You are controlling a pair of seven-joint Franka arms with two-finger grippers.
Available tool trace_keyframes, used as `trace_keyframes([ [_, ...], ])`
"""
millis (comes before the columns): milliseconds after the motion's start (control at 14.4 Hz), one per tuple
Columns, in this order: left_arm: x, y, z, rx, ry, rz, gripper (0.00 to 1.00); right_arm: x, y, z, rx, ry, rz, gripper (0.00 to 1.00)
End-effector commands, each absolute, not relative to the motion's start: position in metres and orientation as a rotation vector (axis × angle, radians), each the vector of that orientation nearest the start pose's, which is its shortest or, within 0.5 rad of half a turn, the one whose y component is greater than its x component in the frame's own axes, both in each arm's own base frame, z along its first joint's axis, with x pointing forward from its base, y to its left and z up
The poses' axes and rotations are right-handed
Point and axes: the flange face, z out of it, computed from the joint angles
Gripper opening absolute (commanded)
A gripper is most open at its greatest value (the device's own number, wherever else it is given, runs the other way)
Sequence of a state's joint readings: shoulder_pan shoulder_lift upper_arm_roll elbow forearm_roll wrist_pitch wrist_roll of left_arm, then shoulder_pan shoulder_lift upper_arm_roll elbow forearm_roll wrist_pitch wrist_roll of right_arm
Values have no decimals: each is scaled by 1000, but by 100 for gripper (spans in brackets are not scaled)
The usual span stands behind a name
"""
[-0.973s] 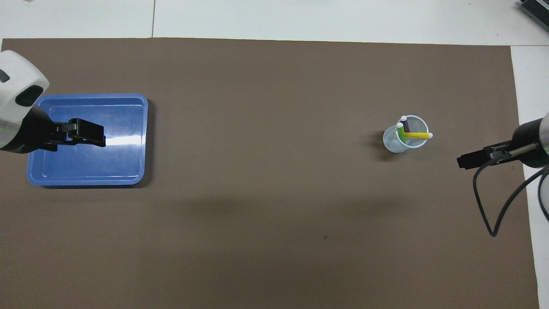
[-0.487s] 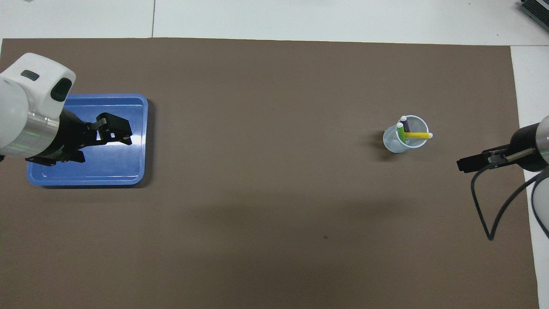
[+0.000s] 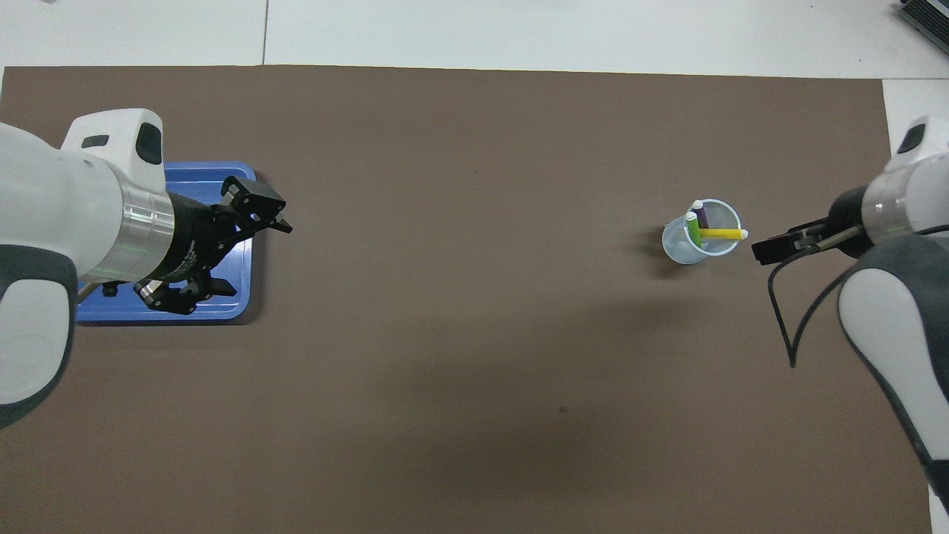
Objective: Right arm passes pens to left for tray arrangement
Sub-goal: 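Raise the left gripper toward the center while the right gripper reaches the cup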
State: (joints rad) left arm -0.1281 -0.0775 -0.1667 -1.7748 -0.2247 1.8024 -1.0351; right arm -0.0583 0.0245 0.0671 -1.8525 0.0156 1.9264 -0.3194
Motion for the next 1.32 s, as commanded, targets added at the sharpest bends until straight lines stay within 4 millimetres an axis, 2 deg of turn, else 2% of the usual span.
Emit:
trace_keyframes([
  [0, 502, -186, 578, -3057, -1593, 68, 100, 616, 22, 485, -3117, -536, -48, 100],
  [209, 495, -203, 554, -2967, -1853, 73, 100, 630, 53, 465, -3136, -544, -70, 100],
  [487, 500, -212, 545, -2846, -2096, 120, 100, 645, 55, 437, -3163, -432, -76, 100],
  [695, 501, -222, 530, -2790, -2196, 116, 100, 662, 49, 424, -3315, -257, -63, 100],
  [834, 501, -238, 524, -2753, -2269, 128, 100, 663, 68, 410, -3328, -158, -55, 100],
  [904, 501, -244, 521, -2726, -2305, 139, 100, 664, 68, 407, -3329, -102, -61, 100],
  [1251, 489, -261, 507, -2728, -2271, 165, 100, 667, 72, 398, -3315, -43, -87, 100],
])
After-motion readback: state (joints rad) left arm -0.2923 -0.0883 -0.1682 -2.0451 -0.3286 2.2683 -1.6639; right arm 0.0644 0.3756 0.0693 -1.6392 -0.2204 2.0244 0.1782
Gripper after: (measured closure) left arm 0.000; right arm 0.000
